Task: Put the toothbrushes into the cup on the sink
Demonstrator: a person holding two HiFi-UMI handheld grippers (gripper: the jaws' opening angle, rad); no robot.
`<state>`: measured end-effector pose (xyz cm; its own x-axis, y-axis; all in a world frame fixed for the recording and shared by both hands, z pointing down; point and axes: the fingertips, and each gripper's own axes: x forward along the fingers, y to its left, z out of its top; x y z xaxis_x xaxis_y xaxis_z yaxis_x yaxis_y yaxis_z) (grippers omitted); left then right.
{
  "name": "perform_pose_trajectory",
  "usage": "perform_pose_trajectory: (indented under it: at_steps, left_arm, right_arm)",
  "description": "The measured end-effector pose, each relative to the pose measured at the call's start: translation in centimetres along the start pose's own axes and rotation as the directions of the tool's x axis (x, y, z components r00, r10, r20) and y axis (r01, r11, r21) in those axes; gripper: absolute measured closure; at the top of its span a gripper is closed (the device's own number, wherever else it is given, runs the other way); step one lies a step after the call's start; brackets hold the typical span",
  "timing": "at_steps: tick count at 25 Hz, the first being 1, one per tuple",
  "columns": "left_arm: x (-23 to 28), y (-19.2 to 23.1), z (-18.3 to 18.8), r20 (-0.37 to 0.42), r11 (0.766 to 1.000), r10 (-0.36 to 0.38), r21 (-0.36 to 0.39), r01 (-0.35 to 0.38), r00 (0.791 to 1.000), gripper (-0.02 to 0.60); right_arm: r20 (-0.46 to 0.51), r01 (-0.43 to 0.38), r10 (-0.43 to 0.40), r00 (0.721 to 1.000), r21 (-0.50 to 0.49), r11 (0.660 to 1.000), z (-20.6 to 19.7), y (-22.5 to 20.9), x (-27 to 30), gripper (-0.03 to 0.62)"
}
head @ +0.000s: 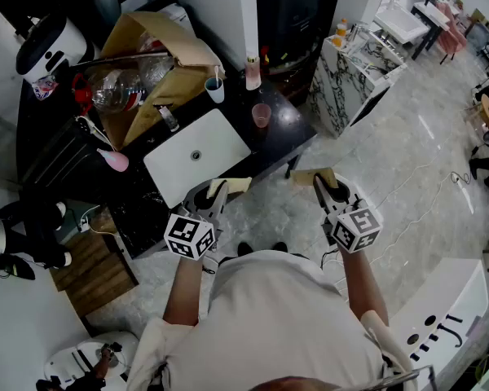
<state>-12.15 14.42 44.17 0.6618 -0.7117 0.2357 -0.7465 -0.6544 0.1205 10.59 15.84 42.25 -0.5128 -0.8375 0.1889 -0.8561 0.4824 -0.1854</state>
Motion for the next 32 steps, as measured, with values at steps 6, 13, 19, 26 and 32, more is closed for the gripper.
perform_pose_trajectory:
  at_steps: [6,13,19,26,32]
  left_arm:
    - [0.2,-0.4,-0.1,-0.002,1.0,0.003,0.002,-0.003,1.0,0.546]
    - [0.5,-0.6,-0.3,-0.001,1.0,0.017,-0.003,-0.017,1.0,0.546]
    - [0.4,-1.1,-0.7,-0.006,0.999,0.034,-0.006,-0.034,0.999,0.546]
    - [0.8,-2.6,-1.7,-0.015,0.998,0.054,-0.014,-0.055,0.998,0.546]
    - [1.3,-4.5,-2.5,-0.016,0.997,0.069,-0.029,-0.069,0.997,0.546]
  right_arm:
    - [-0.002,-0.007,0.007,1.0,-0.004,1.0,-0.1,-0.1,-0.1,0.522]
    - [0.001,-0.016,0.016,1.0,0.007,1.0,-0.2,-0.6,-0.2,0.522]
    - [0.012,-0.016,0.015,1.0,0.043,0.999,-0.4,-1.5,-0.5,0.522]
    - [0.012,-0.044,0.044,0.999,0.051,0.998,-1.2,-2.2,-1.1,0.522]
    - [0.004,-0.062,0.062,0.998,0.058,0.996,-1.6,-3.4,-1.9,0.523]
